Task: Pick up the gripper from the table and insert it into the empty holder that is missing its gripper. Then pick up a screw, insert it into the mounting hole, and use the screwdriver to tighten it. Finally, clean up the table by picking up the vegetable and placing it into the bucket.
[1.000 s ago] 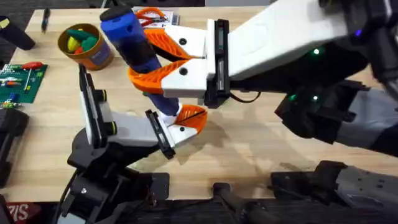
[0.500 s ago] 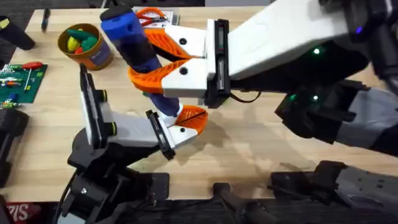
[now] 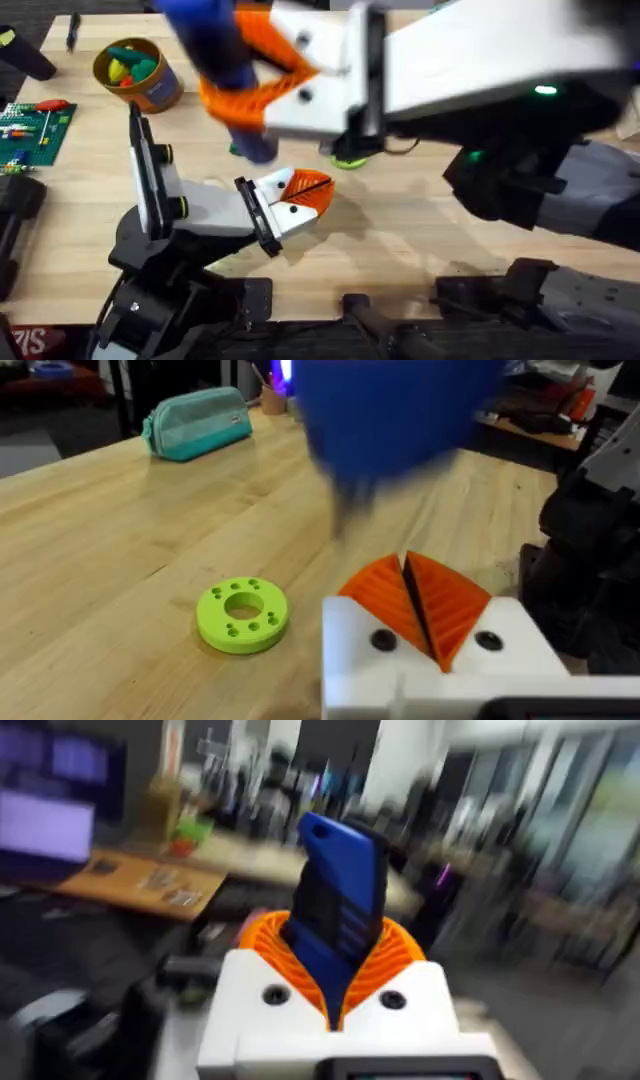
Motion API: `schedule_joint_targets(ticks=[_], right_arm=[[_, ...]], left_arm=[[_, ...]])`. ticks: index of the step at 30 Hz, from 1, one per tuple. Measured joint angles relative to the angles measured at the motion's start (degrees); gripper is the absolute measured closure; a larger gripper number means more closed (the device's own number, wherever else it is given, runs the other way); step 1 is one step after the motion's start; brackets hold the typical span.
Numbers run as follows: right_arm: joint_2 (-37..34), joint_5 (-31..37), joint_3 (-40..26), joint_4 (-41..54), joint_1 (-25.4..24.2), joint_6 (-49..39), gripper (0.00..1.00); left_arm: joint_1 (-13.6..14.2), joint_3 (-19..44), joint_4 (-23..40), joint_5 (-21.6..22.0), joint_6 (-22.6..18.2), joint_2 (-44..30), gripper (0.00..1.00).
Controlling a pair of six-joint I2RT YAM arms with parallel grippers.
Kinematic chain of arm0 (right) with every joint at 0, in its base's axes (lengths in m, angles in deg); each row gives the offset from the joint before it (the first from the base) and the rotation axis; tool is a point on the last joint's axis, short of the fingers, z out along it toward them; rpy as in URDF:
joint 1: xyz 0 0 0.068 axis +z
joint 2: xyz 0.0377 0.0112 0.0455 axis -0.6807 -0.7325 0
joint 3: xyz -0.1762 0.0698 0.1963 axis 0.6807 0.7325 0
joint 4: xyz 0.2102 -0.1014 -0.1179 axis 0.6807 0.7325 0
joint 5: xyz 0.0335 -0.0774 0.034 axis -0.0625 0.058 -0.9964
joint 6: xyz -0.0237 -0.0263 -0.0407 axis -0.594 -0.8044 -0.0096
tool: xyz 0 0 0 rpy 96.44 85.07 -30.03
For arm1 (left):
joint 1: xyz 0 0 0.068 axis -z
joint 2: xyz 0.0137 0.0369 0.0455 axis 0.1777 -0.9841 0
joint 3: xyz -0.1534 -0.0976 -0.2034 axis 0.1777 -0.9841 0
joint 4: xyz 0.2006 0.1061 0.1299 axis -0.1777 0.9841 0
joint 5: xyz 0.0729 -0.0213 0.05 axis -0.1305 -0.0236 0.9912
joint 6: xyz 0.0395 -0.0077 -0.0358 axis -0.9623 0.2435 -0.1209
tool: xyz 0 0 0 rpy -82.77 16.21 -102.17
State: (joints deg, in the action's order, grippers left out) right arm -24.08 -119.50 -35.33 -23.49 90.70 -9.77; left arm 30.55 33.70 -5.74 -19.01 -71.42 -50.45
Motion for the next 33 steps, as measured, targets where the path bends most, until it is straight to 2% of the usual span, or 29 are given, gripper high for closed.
schedule_joint_targets(ticks=[3,9,13,17,24,29,33], right_arm=[[1.40,0.54,-0.03,-7.18,-1.67,0.32,0.964],[4.39,0.76,-0.15,-4.79,-4.87,1.51,0.964],[4.24,0.78,-0.18,2.11,-6.85,0.98,0.964],[4.24,1.73,-0.28,10.93,-10.97,-3.14,0.964],[4.10,10.44,-0.37,28.11,-20.72,-8.65,0.964],[4.00,13.60,-0.37,33.88,-25.73,-9.29,0.964],[4.00,14.28,-0.37,37.83,-26.60,-9.20,0.964]], left_arm=[[0.00,0.00,0.00,0.23,0.00,0.00,0.993],[0.00,0.00,0.00,0.81,0.00,0.00,0.993],[0.00,0.00,-0.02,1.01,0.00,0.00,0.993],[0.00,0.00,-0.02,1.03,0.00,0.00,0.993],[0.00,0.00,-0.02,1.05,0.00,0.00,0.993],[0.00,0.00,-0.02,1.05,0.00,0.00,0.993],[0.00,0.00,-0.02,1.05,0.00,0.00,0.993]])
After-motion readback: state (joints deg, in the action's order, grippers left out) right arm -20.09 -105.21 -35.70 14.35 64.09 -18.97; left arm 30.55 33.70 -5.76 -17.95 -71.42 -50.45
